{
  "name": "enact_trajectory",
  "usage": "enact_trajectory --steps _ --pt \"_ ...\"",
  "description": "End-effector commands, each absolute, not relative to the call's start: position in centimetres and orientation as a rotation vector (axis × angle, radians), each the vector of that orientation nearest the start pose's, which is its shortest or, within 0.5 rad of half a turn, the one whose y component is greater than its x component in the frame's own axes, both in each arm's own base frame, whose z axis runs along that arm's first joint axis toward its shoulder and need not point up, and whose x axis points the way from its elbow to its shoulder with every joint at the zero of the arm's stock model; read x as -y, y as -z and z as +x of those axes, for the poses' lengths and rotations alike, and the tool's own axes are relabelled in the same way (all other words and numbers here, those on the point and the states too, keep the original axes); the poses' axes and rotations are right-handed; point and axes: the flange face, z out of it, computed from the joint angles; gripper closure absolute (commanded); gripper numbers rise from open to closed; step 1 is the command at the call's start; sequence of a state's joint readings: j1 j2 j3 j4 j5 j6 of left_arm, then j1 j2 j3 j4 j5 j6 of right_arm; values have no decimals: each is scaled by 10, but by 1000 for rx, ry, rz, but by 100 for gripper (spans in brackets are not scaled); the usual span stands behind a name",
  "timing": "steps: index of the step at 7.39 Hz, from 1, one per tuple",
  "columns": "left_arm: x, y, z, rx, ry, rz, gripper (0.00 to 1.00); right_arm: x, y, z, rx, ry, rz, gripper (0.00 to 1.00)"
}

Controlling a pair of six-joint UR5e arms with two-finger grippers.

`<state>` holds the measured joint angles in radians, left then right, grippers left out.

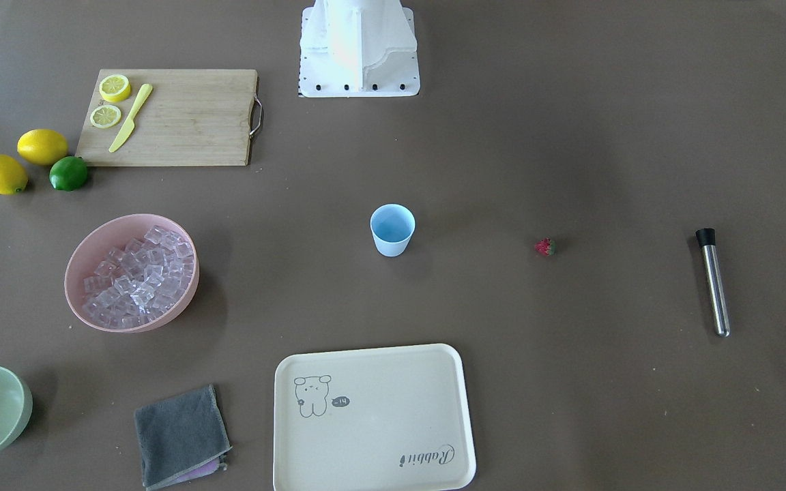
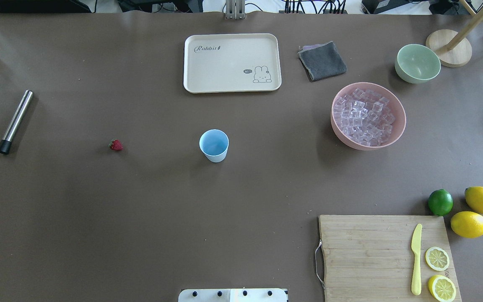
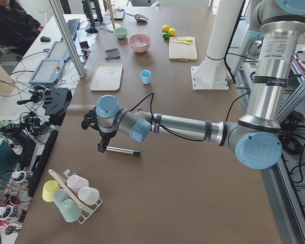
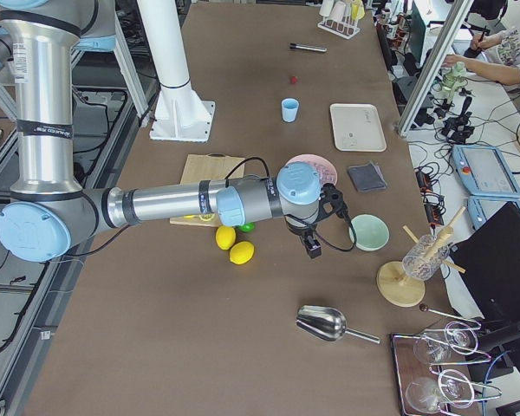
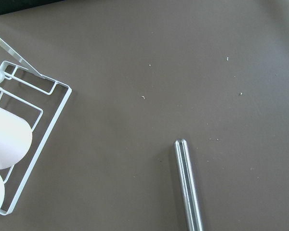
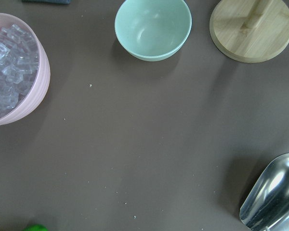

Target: Mash ice and strawberries in cup

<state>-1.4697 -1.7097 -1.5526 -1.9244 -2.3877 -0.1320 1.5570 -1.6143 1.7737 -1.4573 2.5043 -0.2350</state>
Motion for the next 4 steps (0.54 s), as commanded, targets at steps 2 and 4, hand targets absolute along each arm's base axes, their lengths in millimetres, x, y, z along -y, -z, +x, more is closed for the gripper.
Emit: enact_trajectory --steps 2,4 --pt "573 -551 -3 -838 -165 356 3 481 -552 46 900 354 357 0" --pt "576 -546 -3 -838 -168 363 3 483 -553 43 897 358 353 0"
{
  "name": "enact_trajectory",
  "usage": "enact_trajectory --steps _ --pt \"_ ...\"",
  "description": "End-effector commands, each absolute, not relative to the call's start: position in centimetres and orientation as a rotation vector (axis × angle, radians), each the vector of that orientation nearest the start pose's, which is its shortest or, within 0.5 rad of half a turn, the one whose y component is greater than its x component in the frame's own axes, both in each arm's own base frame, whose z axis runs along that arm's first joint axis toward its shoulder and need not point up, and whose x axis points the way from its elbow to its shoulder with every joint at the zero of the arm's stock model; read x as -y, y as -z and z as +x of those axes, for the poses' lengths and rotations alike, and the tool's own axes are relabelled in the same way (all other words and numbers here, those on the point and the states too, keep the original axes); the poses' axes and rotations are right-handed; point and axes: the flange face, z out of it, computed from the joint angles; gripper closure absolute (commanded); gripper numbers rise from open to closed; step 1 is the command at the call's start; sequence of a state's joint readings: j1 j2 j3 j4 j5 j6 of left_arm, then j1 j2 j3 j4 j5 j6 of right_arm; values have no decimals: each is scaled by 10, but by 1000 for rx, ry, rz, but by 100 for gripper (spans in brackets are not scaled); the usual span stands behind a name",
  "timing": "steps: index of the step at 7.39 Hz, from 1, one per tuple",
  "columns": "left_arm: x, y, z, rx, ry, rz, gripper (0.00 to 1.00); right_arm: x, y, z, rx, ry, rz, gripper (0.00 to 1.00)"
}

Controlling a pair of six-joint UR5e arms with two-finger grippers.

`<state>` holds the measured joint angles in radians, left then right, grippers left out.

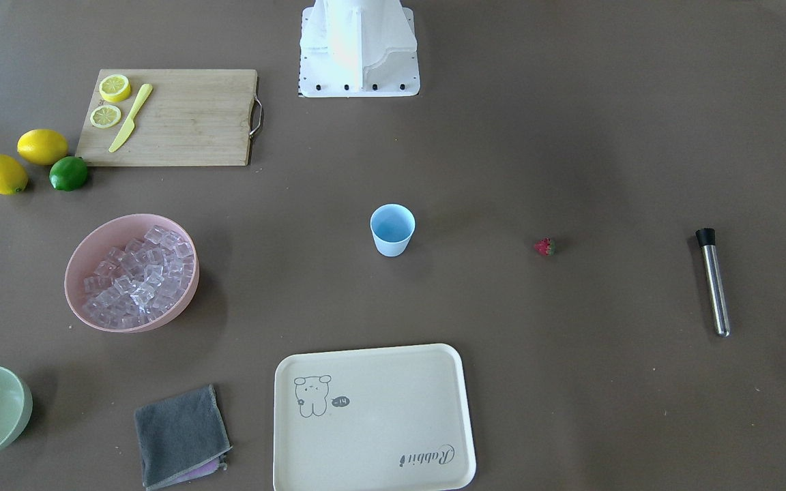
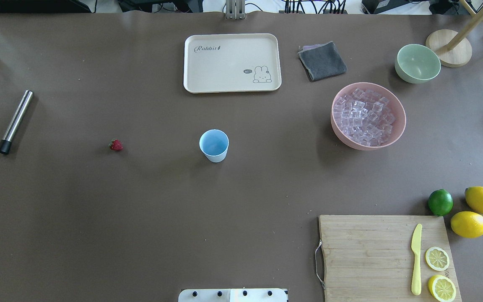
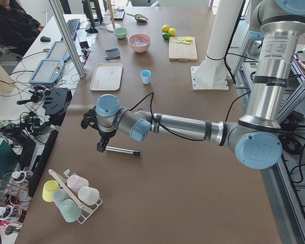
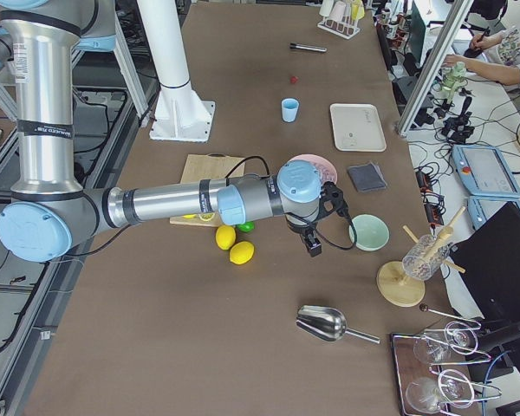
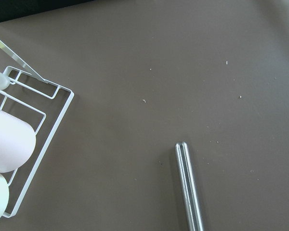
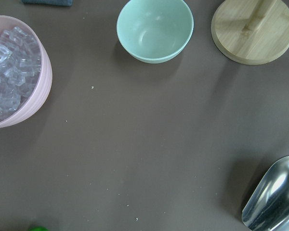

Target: Mash ice and strawberries in cup

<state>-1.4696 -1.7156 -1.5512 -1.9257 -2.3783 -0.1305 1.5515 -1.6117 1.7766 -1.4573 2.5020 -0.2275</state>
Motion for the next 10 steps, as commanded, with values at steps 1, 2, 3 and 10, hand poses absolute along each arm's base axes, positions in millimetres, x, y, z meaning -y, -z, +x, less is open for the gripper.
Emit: enact_trajectory --steps 1,2,3,10 --pt "579 -546 -2 -838 -167 359 3 483 -555 42 898 360 348 0" --pt "578 -546 -2 -838 -170 364 3 483 -555 42 898 360 348 0" --pt "577 -545 -2 -842 -170 364 3 483 -551 42 897 364 356 0" --pt "578 -545 -1 -841 -172 368 3 564 -390 -103 907 232 322 9"
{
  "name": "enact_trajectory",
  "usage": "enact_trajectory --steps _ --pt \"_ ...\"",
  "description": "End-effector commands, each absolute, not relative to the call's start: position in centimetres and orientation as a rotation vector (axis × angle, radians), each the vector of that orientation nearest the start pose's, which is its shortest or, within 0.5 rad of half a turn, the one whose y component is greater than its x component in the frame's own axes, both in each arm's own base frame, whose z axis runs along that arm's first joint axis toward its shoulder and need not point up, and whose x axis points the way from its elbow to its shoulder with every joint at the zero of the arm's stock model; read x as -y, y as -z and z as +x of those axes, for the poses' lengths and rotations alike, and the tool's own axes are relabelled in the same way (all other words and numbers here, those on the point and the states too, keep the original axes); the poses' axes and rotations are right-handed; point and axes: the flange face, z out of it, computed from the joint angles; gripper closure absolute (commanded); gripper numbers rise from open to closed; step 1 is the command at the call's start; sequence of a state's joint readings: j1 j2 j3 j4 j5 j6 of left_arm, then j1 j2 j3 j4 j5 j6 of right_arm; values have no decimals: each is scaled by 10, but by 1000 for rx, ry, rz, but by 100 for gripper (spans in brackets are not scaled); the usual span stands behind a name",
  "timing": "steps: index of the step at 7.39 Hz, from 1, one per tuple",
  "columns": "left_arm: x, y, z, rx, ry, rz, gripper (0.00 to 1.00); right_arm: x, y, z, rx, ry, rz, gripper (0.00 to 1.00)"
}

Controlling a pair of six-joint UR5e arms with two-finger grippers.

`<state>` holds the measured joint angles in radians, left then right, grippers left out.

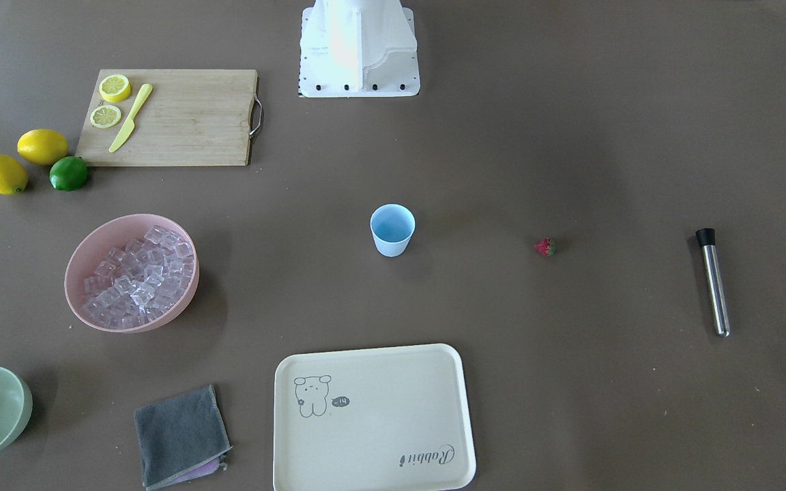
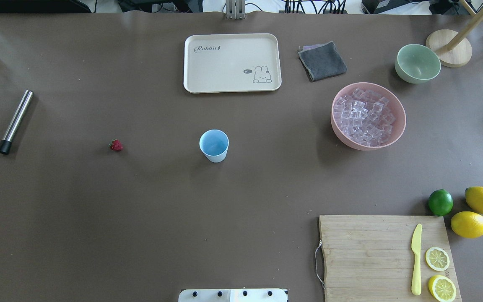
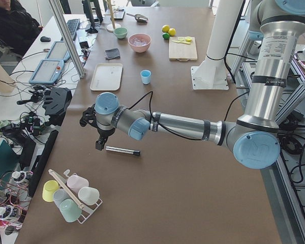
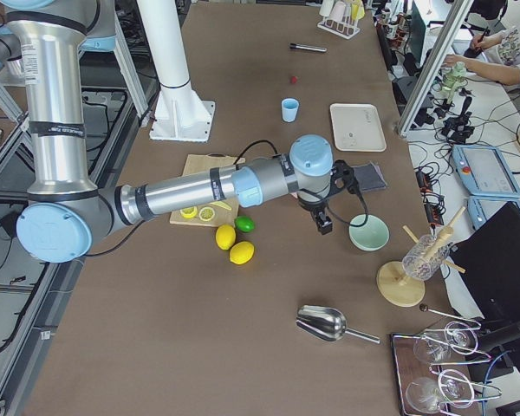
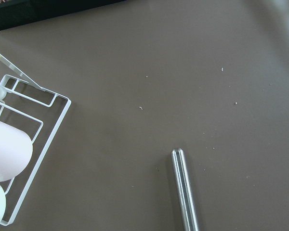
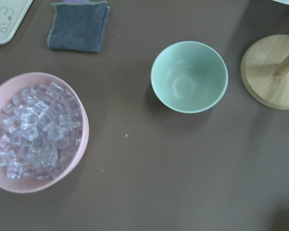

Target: Mash ice and strawberries in cup

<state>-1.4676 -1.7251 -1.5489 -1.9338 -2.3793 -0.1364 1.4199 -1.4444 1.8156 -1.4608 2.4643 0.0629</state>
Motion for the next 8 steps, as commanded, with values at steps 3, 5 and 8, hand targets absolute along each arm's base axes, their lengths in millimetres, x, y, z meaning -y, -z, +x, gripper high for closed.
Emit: enact_trajectory --steps 3,5,8 --pt "580 -548 1 -813 -171 370 3 559 -354 -232 814 229 309 8" --pt "581 -547 1 -807 -172 373 3 551 -330 -329 769 224 324 9" --pt "583 -545 1 -806 -174 380 3 564 -404 -361 790 251 391 13"
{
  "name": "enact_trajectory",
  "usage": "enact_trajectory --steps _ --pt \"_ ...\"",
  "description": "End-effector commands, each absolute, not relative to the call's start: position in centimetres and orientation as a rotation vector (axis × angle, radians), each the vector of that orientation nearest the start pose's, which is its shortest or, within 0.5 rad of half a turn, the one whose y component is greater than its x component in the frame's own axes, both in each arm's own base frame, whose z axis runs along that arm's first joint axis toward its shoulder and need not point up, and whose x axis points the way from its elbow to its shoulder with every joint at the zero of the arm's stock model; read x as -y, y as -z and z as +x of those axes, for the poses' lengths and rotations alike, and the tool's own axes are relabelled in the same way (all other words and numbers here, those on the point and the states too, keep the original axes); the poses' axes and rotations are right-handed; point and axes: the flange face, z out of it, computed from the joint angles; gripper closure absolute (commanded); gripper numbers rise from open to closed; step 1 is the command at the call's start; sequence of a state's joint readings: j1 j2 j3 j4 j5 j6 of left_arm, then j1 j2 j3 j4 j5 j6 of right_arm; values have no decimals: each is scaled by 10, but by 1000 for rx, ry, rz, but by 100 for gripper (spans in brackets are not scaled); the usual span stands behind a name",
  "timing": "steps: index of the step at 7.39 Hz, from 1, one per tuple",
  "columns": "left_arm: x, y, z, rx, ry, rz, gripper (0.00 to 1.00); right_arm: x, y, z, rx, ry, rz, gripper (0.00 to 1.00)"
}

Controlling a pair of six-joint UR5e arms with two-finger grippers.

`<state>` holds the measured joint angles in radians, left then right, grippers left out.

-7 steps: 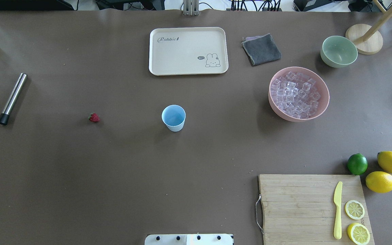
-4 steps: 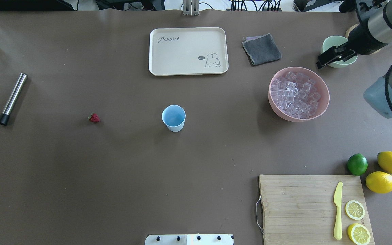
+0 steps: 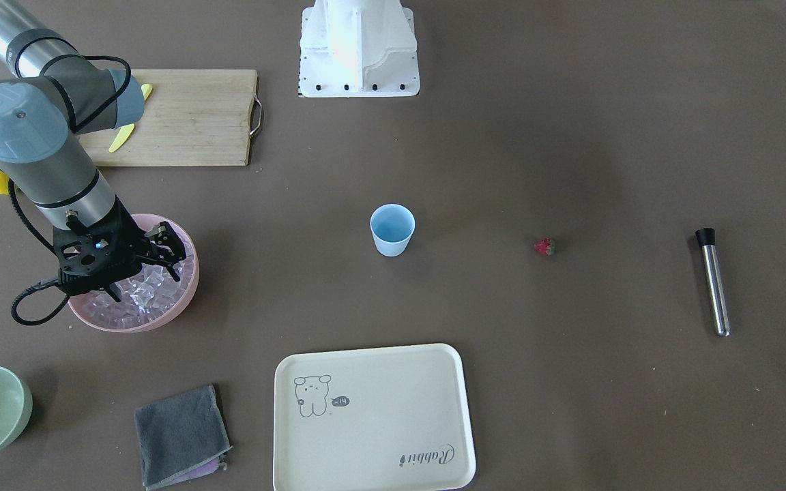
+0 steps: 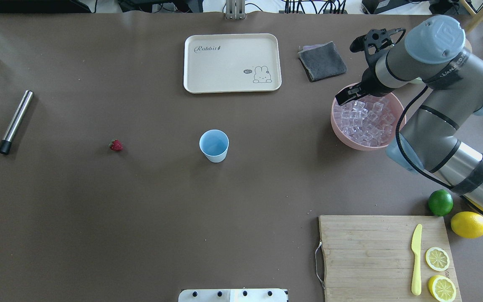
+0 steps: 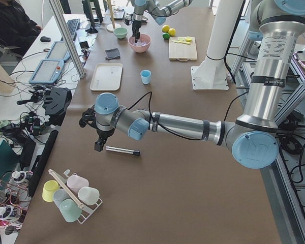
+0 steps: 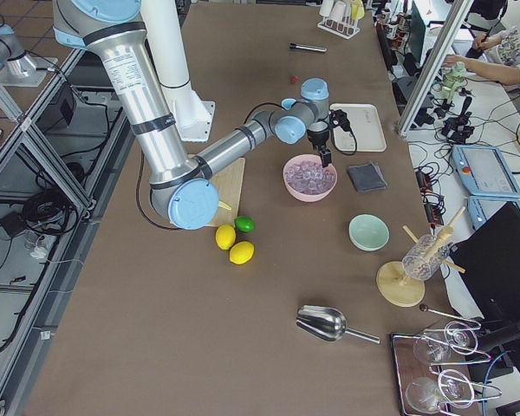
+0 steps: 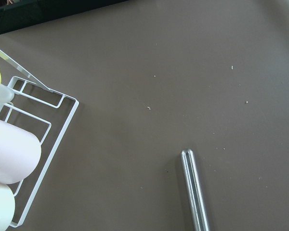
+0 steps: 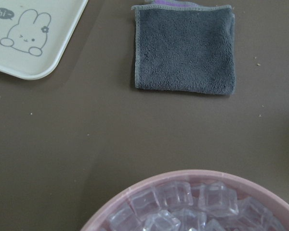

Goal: Mash ice and strawberries in cup
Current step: 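Move the right gripper over the pink bowl of ice cubes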

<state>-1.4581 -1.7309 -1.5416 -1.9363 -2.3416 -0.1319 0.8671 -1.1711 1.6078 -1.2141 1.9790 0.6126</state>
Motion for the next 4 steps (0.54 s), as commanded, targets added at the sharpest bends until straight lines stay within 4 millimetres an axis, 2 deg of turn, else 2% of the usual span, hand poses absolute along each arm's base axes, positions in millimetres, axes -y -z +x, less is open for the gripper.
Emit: enact_trajectory --steps 1,2,4 --pt "583 -543 1 -807 -175 382 3 564 -403 -357 801 251 383 13" --pt "582 -544 2 -806 -179 388 3 563 -406 -357 799 250 380 13" --pt "583 -545 4 -807 -182 387 3 559 -414 -352 795 246 371 22"
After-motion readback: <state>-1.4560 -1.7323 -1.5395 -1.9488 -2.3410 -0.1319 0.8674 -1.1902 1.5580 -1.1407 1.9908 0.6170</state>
